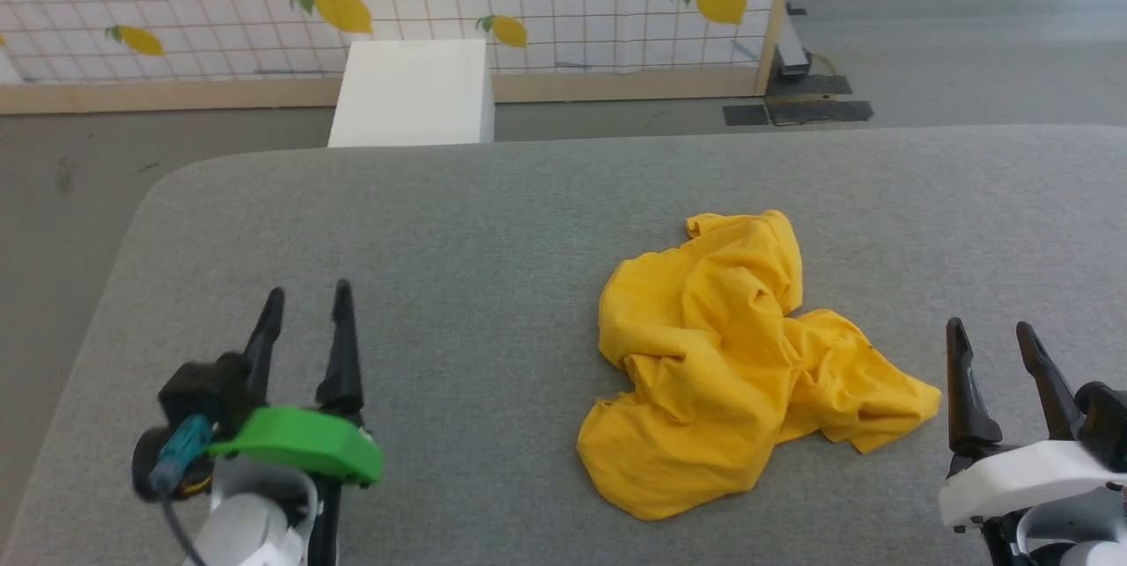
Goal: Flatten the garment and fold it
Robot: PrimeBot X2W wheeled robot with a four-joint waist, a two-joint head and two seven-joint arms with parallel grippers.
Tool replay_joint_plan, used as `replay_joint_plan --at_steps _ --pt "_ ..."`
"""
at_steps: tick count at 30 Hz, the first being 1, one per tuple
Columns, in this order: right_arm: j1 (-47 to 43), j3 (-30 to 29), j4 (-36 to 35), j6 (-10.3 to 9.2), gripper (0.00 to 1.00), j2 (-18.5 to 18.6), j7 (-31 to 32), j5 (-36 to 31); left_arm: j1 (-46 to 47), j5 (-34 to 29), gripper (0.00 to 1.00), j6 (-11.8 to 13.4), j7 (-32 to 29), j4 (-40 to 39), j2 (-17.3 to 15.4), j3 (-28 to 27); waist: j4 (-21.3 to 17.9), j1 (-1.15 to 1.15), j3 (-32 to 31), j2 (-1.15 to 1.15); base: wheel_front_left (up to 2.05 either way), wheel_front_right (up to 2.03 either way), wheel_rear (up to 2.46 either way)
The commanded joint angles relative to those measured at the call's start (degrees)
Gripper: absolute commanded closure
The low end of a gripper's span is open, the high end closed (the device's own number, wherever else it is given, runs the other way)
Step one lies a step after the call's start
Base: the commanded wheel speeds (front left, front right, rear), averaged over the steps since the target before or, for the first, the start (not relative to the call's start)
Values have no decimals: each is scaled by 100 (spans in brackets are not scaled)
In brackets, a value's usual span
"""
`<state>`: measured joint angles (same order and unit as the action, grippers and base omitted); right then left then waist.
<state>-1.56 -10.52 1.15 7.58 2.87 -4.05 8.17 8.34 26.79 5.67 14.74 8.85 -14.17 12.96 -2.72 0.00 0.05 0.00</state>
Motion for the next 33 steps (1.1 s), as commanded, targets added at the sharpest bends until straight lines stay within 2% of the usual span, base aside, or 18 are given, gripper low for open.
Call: replay_joint_plan --at_steps 1,6,9,12,14,19,22,23,25,29,33 --pt "-16 5 -29 -9 0 0 14 -22 -226 -98 0 -30 24 -106 81 -141 100 0 63 0 0 0 0" --pt "86 57 64 -9 0 0 181 -118 -555 -378 0 -253 25 -376 340 -472 140 0 174 0 0 0 0" --pt "324 63 413 -9 0 0 582 -283 -556 -506 0 -446 25 -428 509 -611 153 0 286 0 0 0 0" --pt "664 37 949 -9 0 0 1118 -360 -472 -640 0 -631 25 -415 648 -694 180 0 384 0 0 0 0" --pt "942 -18 1449 -9 0 0 1715 -490 -399 -732 0 -758 25 -399 744 -749 197 0 447 0 0 0 0" --pt "1471 -243 2309 -9 0 0 2937 -735 -323 -886 0 -940 25 -322 898 -837 220 0 529 0 0 0 0" --pt "1647 -295 2612 -9 0 0 3395 -740 -299 -941 0 -1022 26 -285 963 -887 231 0 562 0 0 0 0" --pt "1675 -295 2649 -9 64 0 3453 -748 -296 -953 0 -1041 26 -269 977 -900 231 0 567 0 0 0 0" --pt "1711 -311 2692 -9 100 0 3451 -688 -299 -980 0 -1073 26 -239 1005 -939 219 0 565 0 0 0 0" --pt "1570 -643 2517 -9 100 0 3216 -632 -360 -1011 0 -1131 26 -172 1047 -987 169 0 491 0 0 0 0" --pt "1150 -1309 2112 -9 100 0 2898 -563 -427 -1035 0 -1172 26 -114 1077 -969 92 0 386 0 0 0 0"
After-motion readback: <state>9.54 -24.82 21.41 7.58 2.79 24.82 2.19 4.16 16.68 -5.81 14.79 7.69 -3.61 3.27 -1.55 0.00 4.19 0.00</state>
